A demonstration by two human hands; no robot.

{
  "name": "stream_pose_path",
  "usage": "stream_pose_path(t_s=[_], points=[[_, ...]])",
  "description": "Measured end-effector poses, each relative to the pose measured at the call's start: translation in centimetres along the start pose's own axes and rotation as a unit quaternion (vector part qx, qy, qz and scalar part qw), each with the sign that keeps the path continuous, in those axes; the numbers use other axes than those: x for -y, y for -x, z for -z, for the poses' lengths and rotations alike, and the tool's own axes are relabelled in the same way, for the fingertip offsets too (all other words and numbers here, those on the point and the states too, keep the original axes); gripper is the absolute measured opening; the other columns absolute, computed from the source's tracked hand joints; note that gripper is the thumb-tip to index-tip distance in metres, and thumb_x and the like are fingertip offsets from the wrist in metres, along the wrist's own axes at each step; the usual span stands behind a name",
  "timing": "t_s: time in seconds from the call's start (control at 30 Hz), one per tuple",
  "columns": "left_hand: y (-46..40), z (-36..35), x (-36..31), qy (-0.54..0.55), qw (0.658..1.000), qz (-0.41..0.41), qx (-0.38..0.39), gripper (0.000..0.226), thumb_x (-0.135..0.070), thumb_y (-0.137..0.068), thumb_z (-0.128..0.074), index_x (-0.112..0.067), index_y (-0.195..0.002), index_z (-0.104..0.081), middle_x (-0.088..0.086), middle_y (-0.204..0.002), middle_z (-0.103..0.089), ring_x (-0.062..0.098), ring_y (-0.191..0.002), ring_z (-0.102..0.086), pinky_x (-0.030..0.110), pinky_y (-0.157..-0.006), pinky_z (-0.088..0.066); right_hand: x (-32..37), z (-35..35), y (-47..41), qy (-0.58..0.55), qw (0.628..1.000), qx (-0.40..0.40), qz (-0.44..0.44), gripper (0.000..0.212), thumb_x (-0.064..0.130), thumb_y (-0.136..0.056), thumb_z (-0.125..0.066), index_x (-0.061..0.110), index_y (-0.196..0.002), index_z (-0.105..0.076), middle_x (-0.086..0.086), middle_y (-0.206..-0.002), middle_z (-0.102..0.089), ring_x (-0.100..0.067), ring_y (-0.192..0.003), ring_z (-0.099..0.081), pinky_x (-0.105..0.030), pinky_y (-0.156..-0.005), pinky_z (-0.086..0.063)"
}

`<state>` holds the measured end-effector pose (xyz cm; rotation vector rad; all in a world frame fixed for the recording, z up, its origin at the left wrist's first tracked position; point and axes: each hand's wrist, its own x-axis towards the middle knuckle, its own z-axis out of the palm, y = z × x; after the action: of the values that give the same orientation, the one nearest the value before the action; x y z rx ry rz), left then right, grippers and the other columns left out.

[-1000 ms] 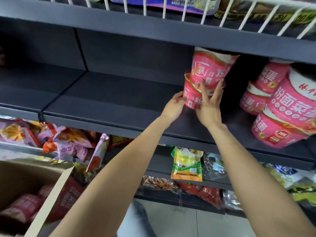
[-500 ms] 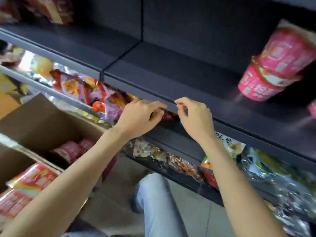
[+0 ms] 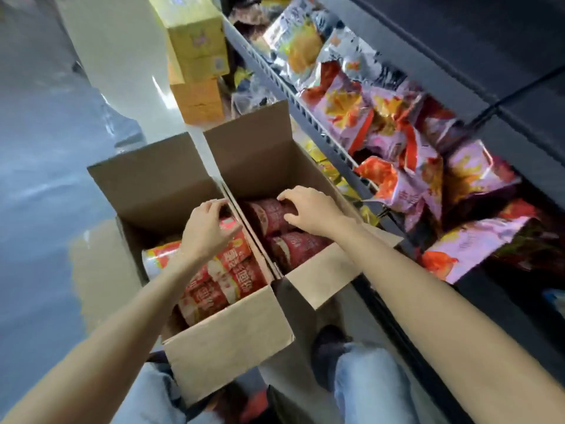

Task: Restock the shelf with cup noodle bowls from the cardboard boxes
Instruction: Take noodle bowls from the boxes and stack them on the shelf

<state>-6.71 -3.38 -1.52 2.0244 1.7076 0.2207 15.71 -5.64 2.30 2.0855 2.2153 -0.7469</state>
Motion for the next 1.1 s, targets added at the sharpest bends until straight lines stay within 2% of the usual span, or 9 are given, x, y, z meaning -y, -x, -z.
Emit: stream_pose_path(t_s=[0.2,0.4,0.53,0.6,0.7,0.87,0.97,1.03,1.1], points=[[-5.7,-5.2,2.6,-0.109,0.993,-0.047,0.000,0.083,-0.064,-0.089,-0.046,-0.018,-0.153,-0.020,0.003,-0.161,-0.012,0.017,-0.149,0.001,0.040,-0.120,0.003,-3.9,-9.5,-12.3,-0.096,0.980,0.098,-0.147,0.085,0.058,-0.078,-0.066,0.021,-0.146,-0.031,-0.019,-0.146,-0.032,-0.041,-0.132,-0.035,-0.047,-0.109,-0.033],[-6.8,-7.2,5.1,-0.137,0.986,-0.096,0.011,0.093,-0.073,-0.085,-0.028,-0.014,-0.154,-0.007,0.003,-0.161,-0.001,0.014,-0.148,0.009,0.035,-0.119,0.007,-5.0,-17.0,-18.5,-0.190,0.956,0.107,-0.195,0.108,0.050,-0.074,-0.074,0.017,-0.153,-0.008,-0.013,-0.158,-0.010,-0.029,-0.145,-0.011,-0.038,-0.115,-0.015],[-6.8,-7.1,5.2,-0.150,0.982,-0.112,-0.002,0.091,-0.074,-0.087,-0.027,-0.013,-0.153,-0.014,0.006,-0.161,-0.008,0.016,-0.148,0.002,0.037,-0.118,0.006,-5.3,-20.4,-21.5,-0.210,0.951,0.142,-0.178,0.126,0.061,-0.055,-0.076,0.028,-0.151,-0.001,-0.012,-0.158,-0.015,-0.036,-0.144,-0.016,-0.052,-0.114,-0.023],[-7.0,-7.3,5.5,-0.169,0.978,-0.124,-0.016,0.090,-0.075,-0.088,-0.027,-0.011,-0.152,-0.020,0.009,-0.159,-0.016,0.018,-0.148,-0.005,0.039,-0.119,0.001,-6.8,-22.7,-23.1,-0.222,0.946,0.145,-0.186,0.125,0.062,-0.048,-0.072,0.033,-0.149,-0.005,-0.015,-0.158,-0.013,-0.040,-0.143,-0.017,-0.055,-0.111,-0.029],[-7.0,-7.4,5.6,-0.182,0.975,-0.125,-0.016,0.091,-0.074,-0.087,-0.028,-0.009,-0.151,-0.025,0.010,-0.158,-0.021,0.020,-0.148,-0.010,0.042,-0.120,-0.004,-5.9,-20.9,-22.0,-0.214,0.954,0.108,-0.182,0.110,0.048,-0.064,-0.078,0.031,-0.149,-0.011,-0.015,-0.158,-0.003,-0.041,-0.144,-0.007,-0.051,-0.113,-0.026],[-6.9,-7.1,5.2,-0.170,0.979,-0.111,-0.006,0.091,-0.073,-0.086,-0.030,-0.010,-0.152,-0.023,0.010,-0.159,-0.019,0.019,-0.149,-0.007,0.041,-0.120,-0.001,-5.7,-16.3,-19.2,-0.241,0.949,0.057,-0.198,0.099,0.043,-0.069,-0.079,0.035,-0.147,-0.020,-0.017,-0.151,-0.015,-0.042,-0.138,-0.022,-0.045,-0.111,-0.026],[-6.7,-6.5,4.5,-0.049,0.996,-0.080,-0.007,0.085,-0.065,-0.087,-0.047,-0.014,-0.151,-0.025,0.005,-0.160,-0.018,0.016,-0.149,-0.004,0.035,-0.119,0.001,-6.0,-12.0,-15.5,-0.281,0.940,-0.009,-0.192,0.098,0.043,-0.065,-0.082,0.035,-0.144,-0.027,-0.014,-0.142,-0.027,-0.036,-0.132,-0.034,-0.040,-0.112,-0.030],[-6.2,-5.8,3.7,0.109,0.993,-0.026,-0.029,0.079,-0.053,-0.086,-0.059,-0.016,-0.150,-0.028,0.003,-0.158,-0.025,0.014,-0.147,-0.013,0.030,-0.118,-0.010,-6.0,-9.2,-12.5,-0.342,0.921,-0.068,-0.174,0.098,0.039,-0.061,-0.087,0.031,-0.142,-0.033,-0.011,-0.139,-0.034,-0.025,-0.128,-0.041,-0.035,-0.111,-0.034],[-5.8,-5.2,2.4,0.244,0.969,0.025,-0.017,0.085,-0.056,-0.083,-0.062,-0.019,-0.150,-0.027,0.001,-0.155,-0.030,0.012,-0.143,-0.026,0.029,-0.115,-0.023,-5.7,-6.6,-9.6,-0.453,0.873,-0.096,-0.155,0.099,0.040,-0.055,-0.087,0.030,-0.140,-0.037,-0.008,-0.137,-0.043,-0.018,-0.123,-0.048,-0.036,-0.106,-0.042]])
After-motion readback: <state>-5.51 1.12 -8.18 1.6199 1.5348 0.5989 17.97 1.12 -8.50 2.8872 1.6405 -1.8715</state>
